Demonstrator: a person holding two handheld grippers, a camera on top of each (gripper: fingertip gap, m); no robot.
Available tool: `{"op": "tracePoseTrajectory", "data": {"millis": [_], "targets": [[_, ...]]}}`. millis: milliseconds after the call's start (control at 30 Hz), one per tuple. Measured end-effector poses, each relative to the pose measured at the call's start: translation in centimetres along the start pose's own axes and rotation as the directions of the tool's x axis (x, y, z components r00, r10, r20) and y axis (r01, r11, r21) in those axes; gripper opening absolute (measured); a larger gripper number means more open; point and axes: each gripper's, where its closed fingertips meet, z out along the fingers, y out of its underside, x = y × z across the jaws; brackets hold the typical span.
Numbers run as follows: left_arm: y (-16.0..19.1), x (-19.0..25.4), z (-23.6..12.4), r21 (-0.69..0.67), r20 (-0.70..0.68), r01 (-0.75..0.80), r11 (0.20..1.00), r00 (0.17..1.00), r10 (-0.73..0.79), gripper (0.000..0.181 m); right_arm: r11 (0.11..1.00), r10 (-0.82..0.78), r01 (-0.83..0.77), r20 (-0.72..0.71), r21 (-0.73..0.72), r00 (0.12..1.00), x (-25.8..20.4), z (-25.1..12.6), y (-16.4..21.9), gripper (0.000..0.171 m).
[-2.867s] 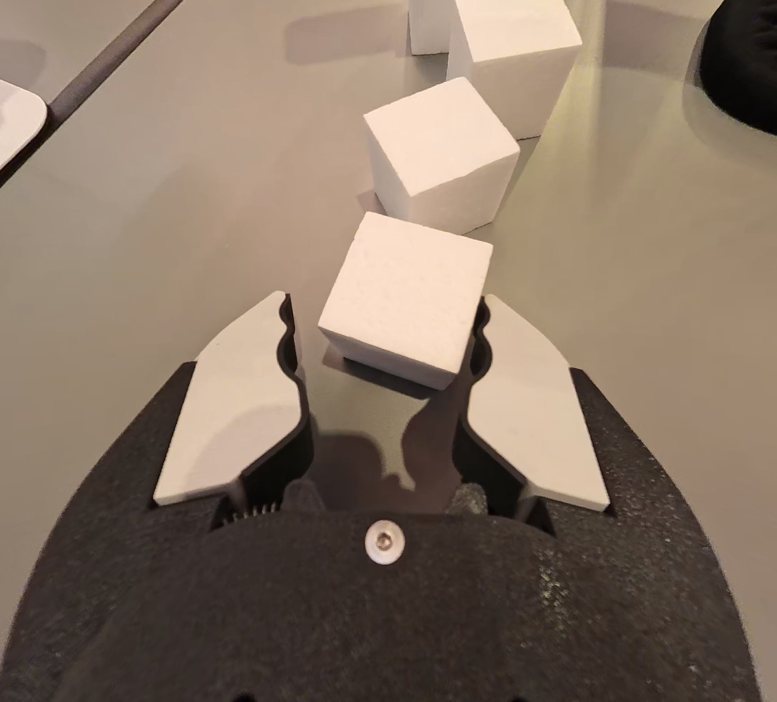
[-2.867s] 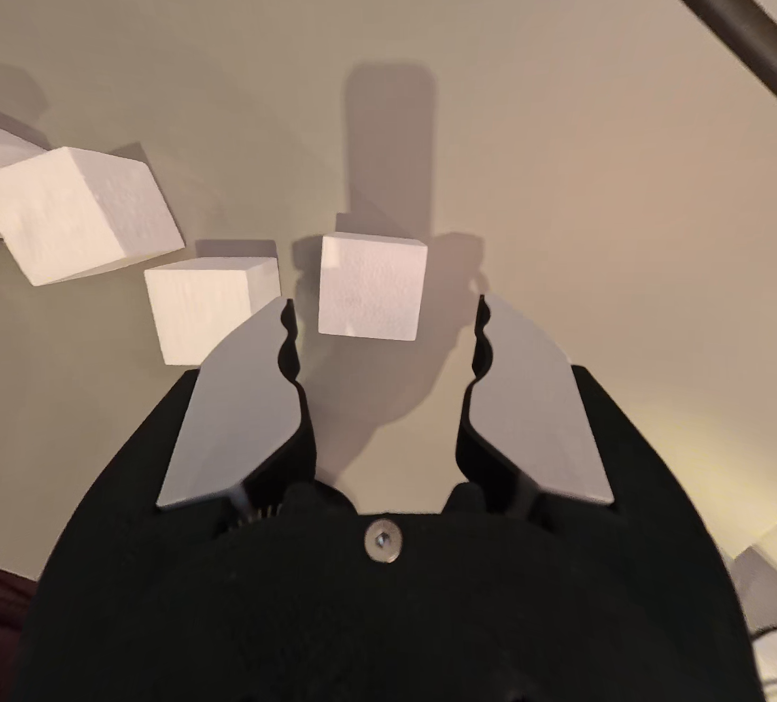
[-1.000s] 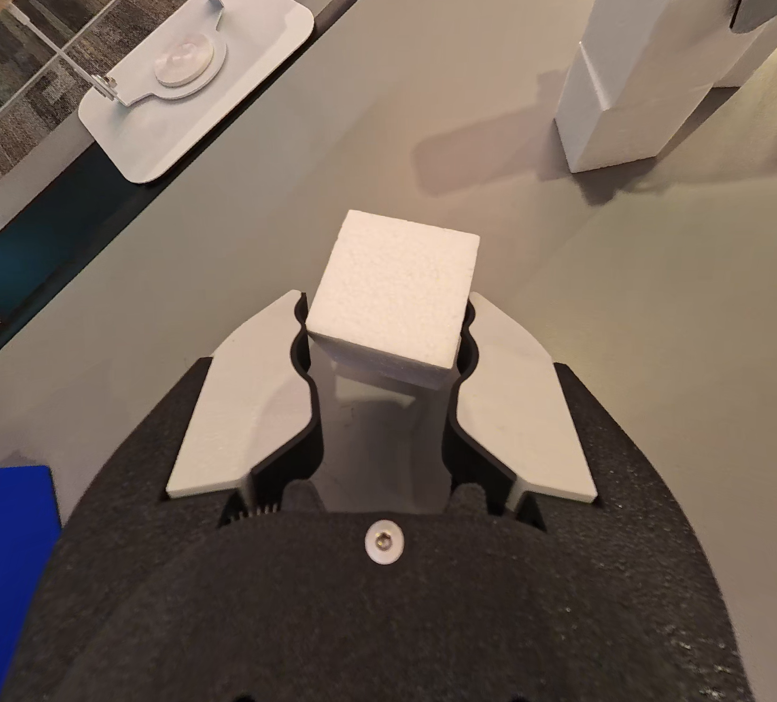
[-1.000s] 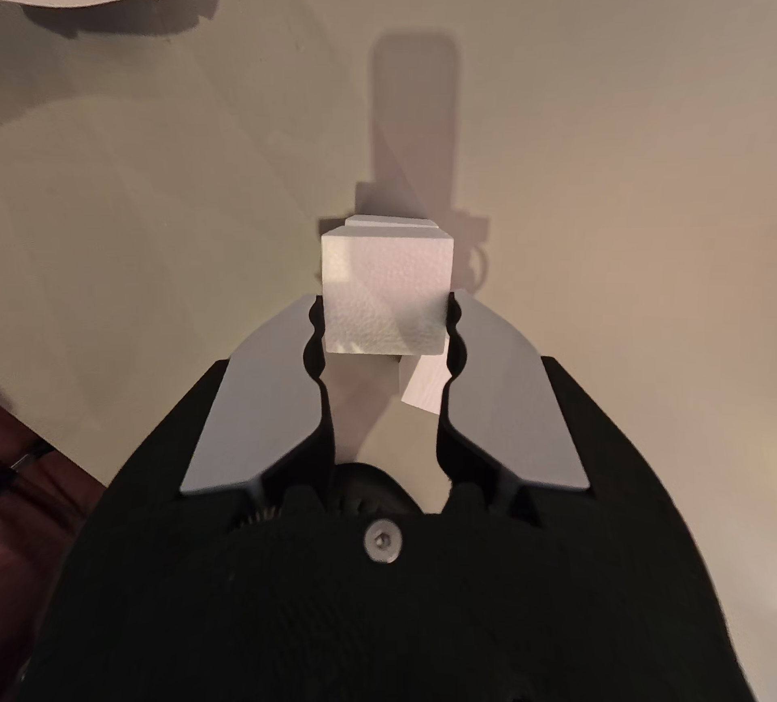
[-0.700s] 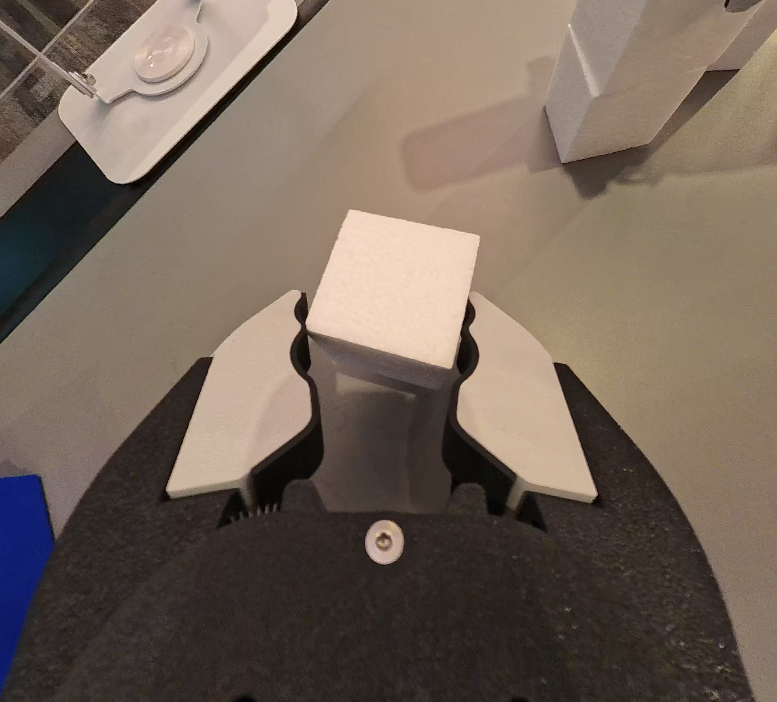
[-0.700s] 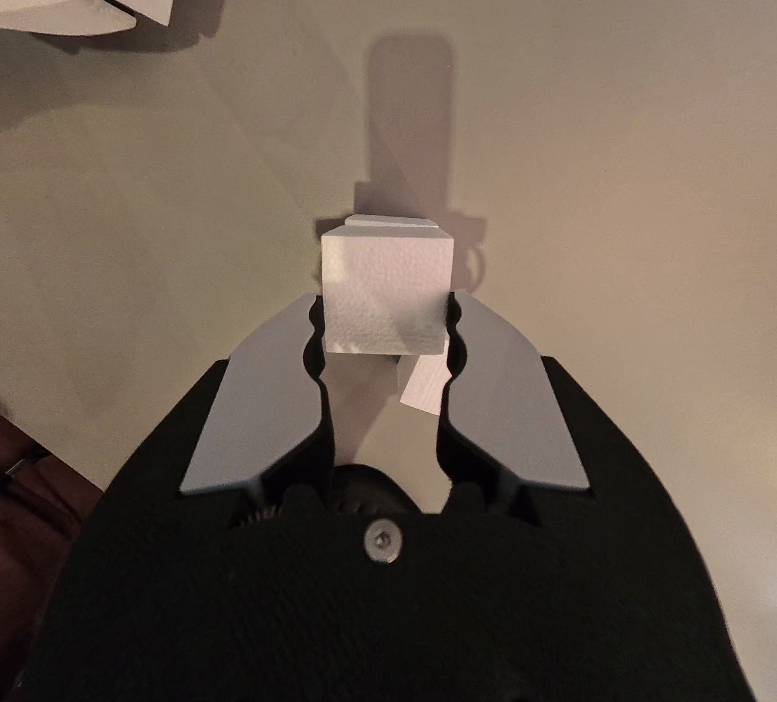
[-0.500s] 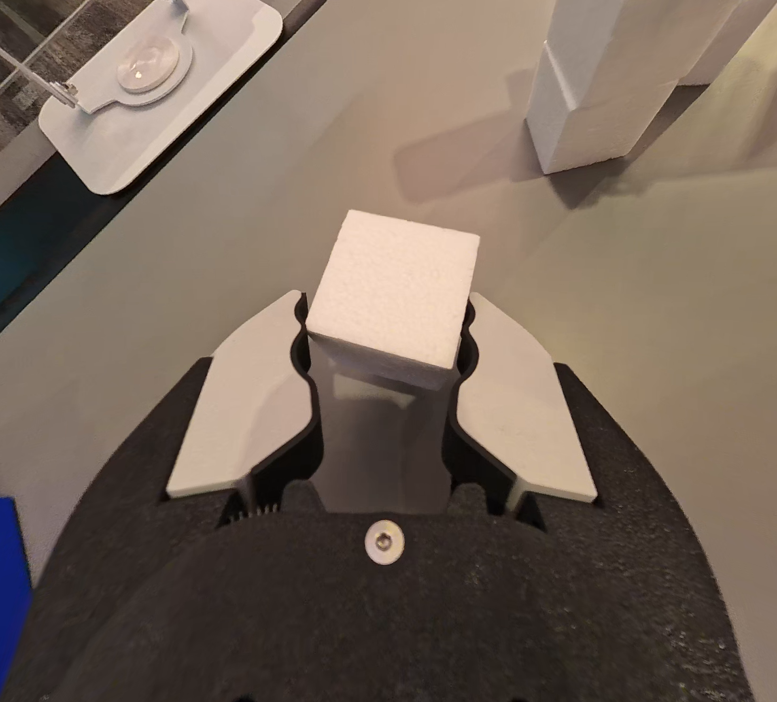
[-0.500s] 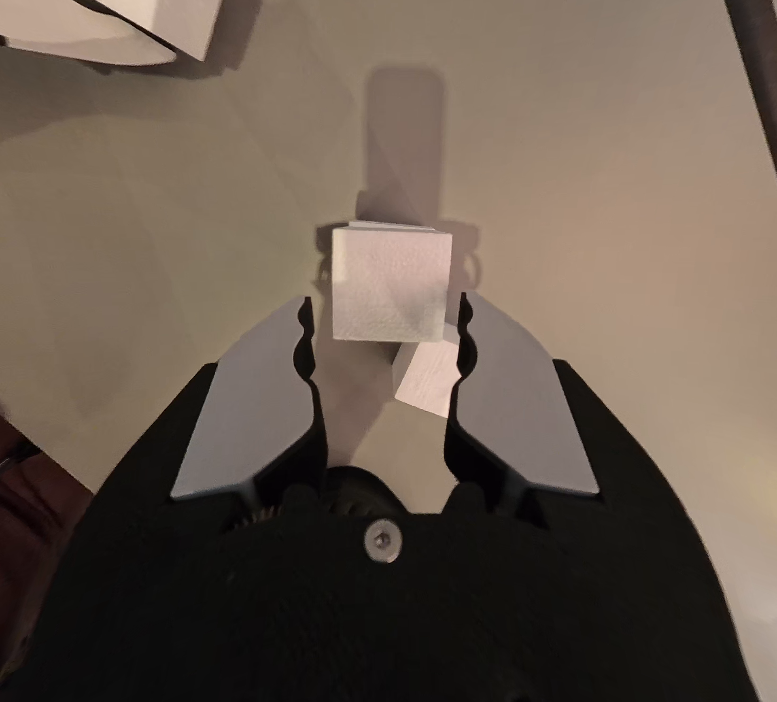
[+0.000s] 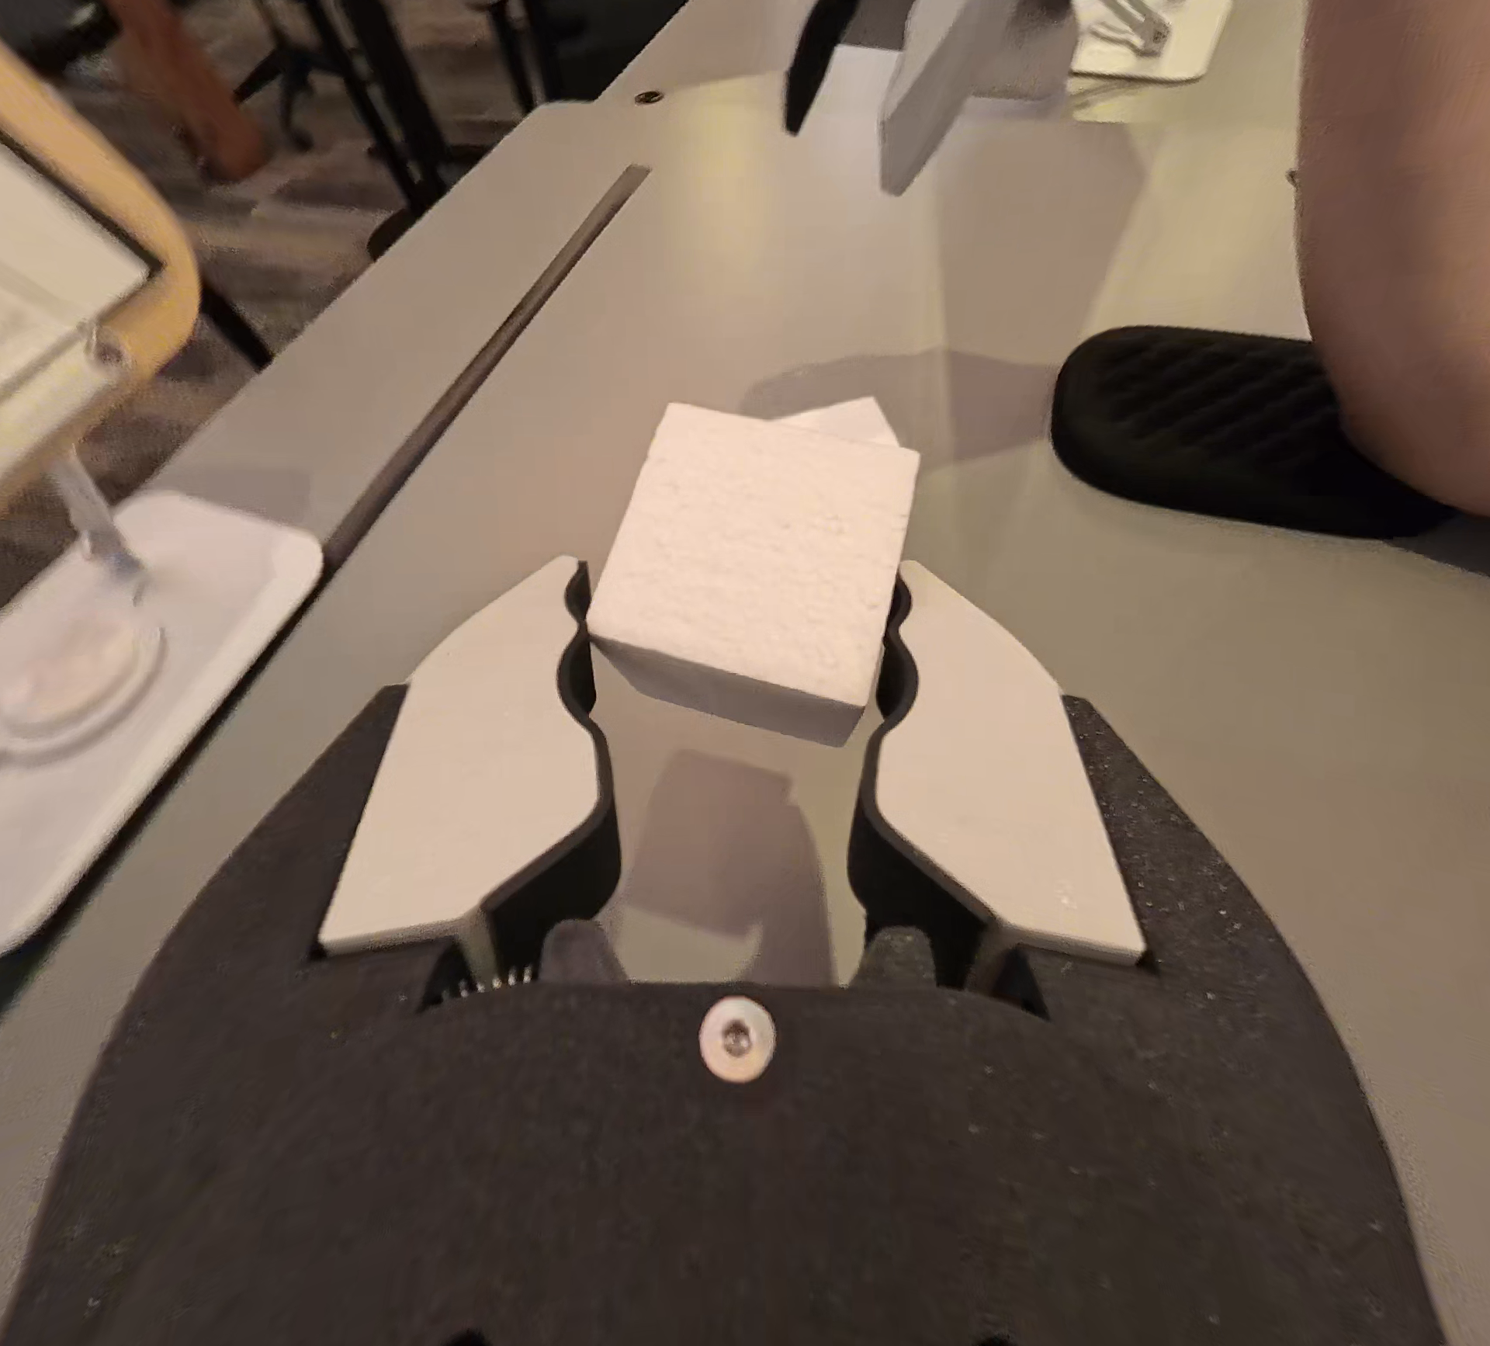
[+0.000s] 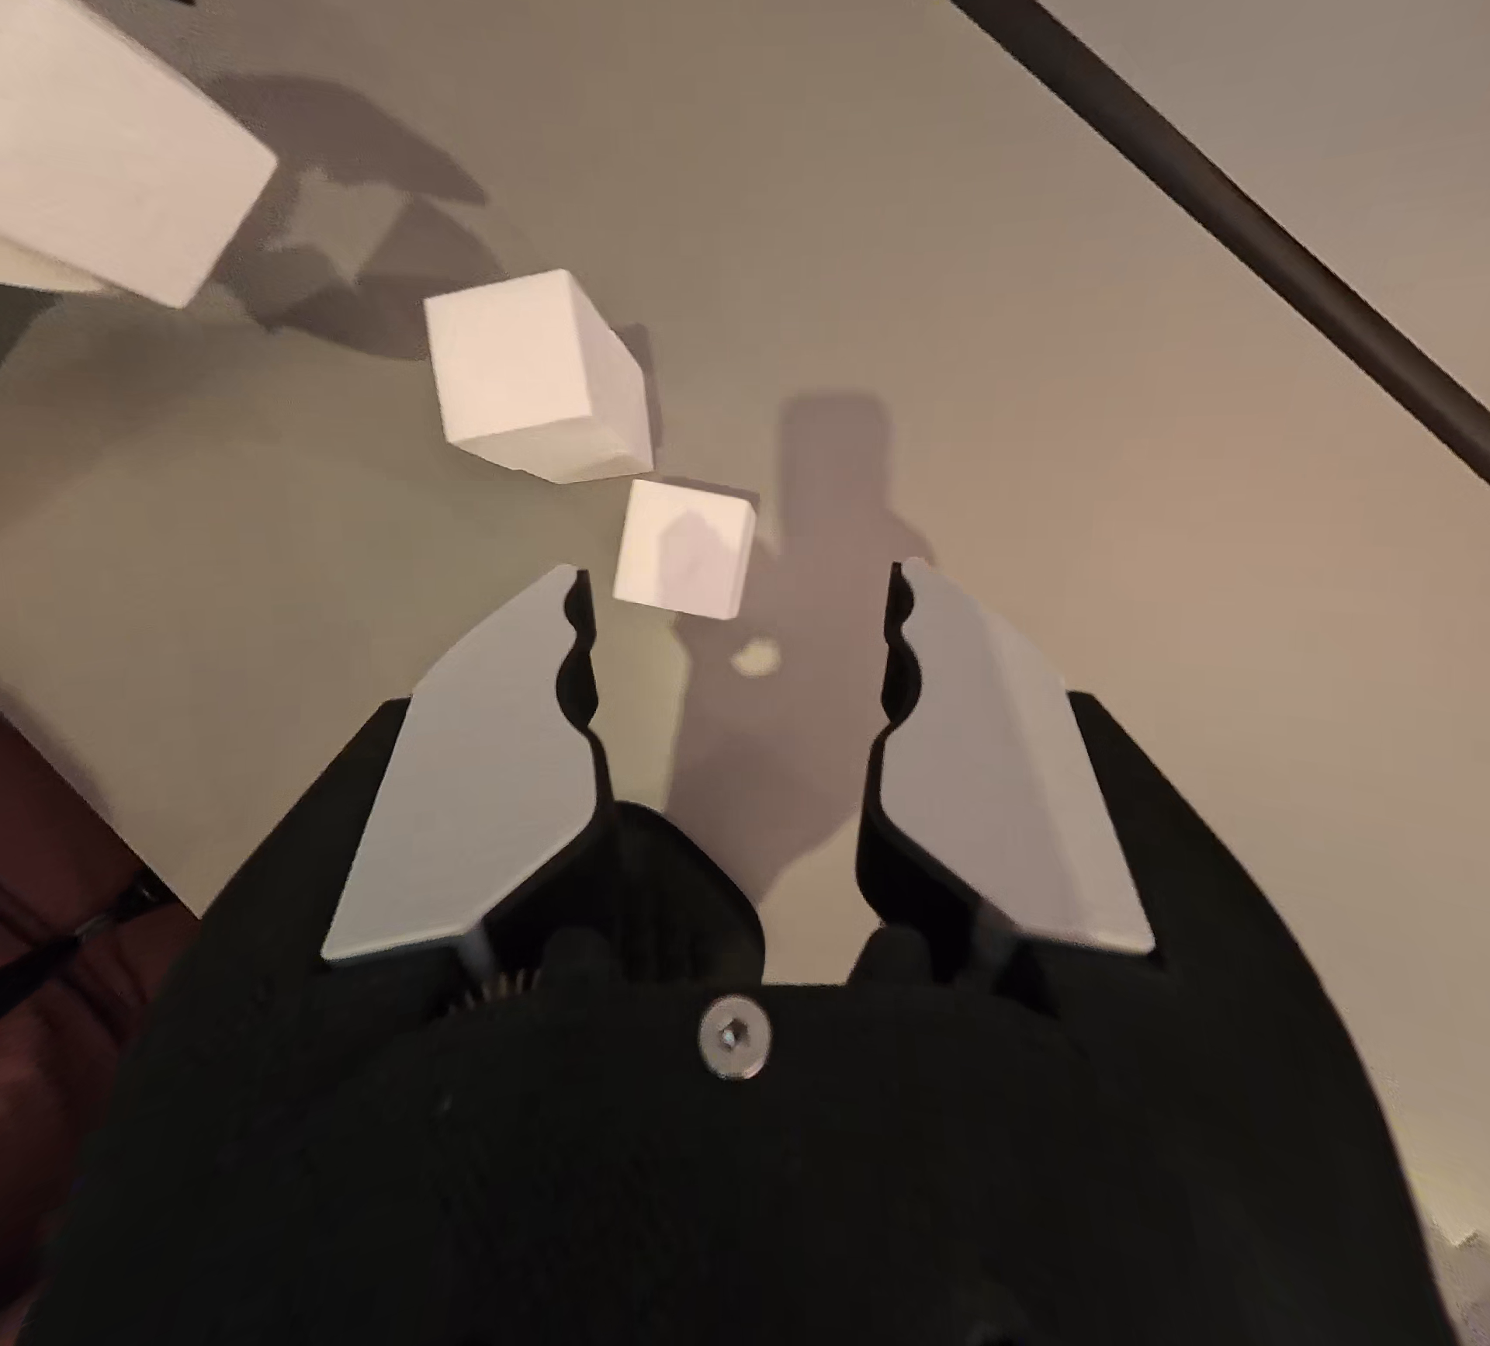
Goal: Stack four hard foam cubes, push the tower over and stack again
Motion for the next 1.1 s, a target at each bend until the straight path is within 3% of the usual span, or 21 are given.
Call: {"op": "tracePoseTrajectory", "data": {"millis": [100,200,433,700,1100], "targets": [[-1.8,0.2,2.2,-0.019,-0.090,-0.124,0.992,0.988,0.122,0.069,0.999,0.037,-0.037,0.006,0.027,0.999,1.2,-0.7,0.5,0.071],[-2.6,0.7,4.2,-0.025,-0.225,-0.162,0.987,0.962,0.152,0.069,0.997,0.062,-0.063,0.018,0.040,0.998,1.9,-1.0,1.0,0.071],[-1.5,1.9,6.4,-0.023,-0.505,-0.242,0.970,0.840,0.198,0.069,0.997,0.063,-0.064,0.035,0.033,0.997,2.2,-0.8,1.4,0.071],[-0.5,1.2,7.4,0.017,-0.582,-0.201,0.979,0.794,0.174,0.068,0.998,0.059,-0.060,0.044,0.017,0.997,2.0,-0.4,1.6,0.071],[-0.4,1.5,8.1,0.001,-0.600,-0.304,0.953,0.762,0.244,0.068,0.998,0.060,-0.060,0.026,-0.024,0.998,2.4,0.1,2.0,0.072]]}}
